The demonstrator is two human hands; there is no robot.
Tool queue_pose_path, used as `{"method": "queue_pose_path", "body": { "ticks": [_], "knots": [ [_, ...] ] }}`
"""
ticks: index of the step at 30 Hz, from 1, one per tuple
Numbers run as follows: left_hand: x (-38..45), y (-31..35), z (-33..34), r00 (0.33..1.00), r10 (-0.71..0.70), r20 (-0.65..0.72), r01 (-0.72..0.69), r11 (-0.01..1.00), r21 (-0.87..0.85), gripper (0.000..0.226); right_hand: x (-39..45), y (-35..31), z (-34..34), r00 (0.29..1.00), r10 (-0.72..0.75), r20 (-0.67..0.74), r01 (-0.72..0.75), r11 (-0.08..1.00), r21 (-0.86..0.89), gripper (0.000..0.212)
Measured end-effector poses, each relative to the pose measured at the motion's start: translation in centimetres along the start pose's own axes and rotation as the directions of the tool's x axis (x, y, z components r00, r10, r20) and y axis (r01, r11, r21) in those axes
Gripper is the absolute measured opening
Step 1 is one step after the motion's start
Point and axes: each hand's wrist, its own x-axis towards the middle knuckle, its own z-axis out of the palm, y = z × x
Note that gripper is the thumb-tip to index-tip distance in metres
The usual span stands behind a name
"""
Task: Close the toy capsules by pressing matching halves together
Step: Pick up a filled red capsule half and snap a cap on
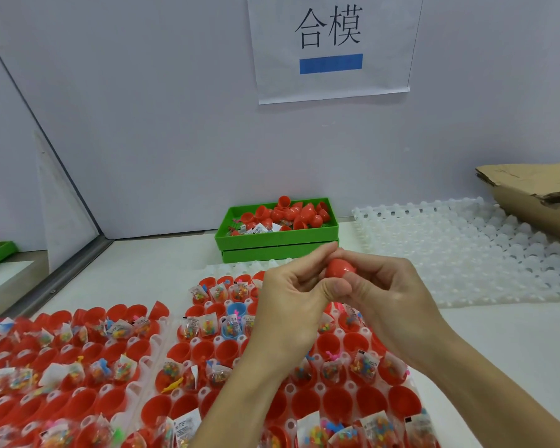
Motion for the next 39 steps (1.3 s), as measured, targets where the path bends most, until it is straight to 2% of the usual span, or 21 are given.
{"method": "queue_pose_path", "body": {
  "ticks": [7,12,14,16,18,25,28,31,34,37,39],
  "knots": [
    [-0.3,-0.2,0.6,0.995,0.080,-0.057,-0.079,0.996,0.029,0.054,-0.2,0.0,0.4,0.995,-0.098,-0.025,0.096,0.991,-0.095,0.024],
    [-0.3,0.0,0.7,0.996,0.073,-0.049,-0.071,0.997,0.028,0.054,-0.1,-0.4,-0.1,0.998,-0.063,-0.024,0.061,0.994,-0.086,0.025],
    [-0.2,0.3,0.4,0.998,0.059,-0.012,-0.059,0.998,-0.008,0.057,0.1,-0.7,-0.6,1.000,-0.006,0.018,0.006,1.000,0.011,0.030],
    [-0.1,0.7,0.1,0.997,0.064,0.040,-0.062,0.998,-0.029,0.061,0.3,-1.2,-1.0,0.994,0.061,0.095,-0.078,0.981,0.179,0.031],
    [-0.1,1.0,-0.2,0.994,0.088,0.062,-0.088,0.996,0.006,0.059,0.3,-1.6,-1.2,0.980,0.108,0.166,-0.153,0.943,0.296,0.040],
    [-0.3,1.1,-0.3,0.980,0.182,0.086,-0.196,0.959,0.205,0.037,0.1,-1.9,-1.2,0.924,0.190,0.331,-0.323,0.851,0.415,0.054],
    [-0.5,1.3,-0.3,0.974,0.206,0.092,-0.223,0.943,0.247,0.031,0.1,-2.0,-1.2,0.905,0.215,0.367,-0.371,0.821,0.434,0.049],
    [-0.4,1.3,-0.3,0.966,0.248,0.078,-0.260,0.909,0.325,0.027,0.1,-1.8,-1.4,0.917,0.248,0.313,-0.360,0.853,0.377,0.046],
    [-0.3,1.1,-0.4,0.961,0.272,0.043,-0.267,0.880,0.394,0.024,0.3,-1.8,-1.6,0.956,0.242,0.163,-0.277,0.928,0.249,0.041],
    [-0.2,0.9,-0.5,0.964,0.266,0.024,-0.249,0.860,0.444,0.025,0.5,-1.9,-1.8,0.989,0.143,0.048,-0.144,0.989,0.015,0.028],
    [-0.1,0.8,-0.6,0.969,0.246,0.018,-0.228,0.864,0.449,0.025,0.4,-1.8,-1.9,0.998,0.062,-0.001,-0.062,0.989,-0.131,0.024]
  ]
}}
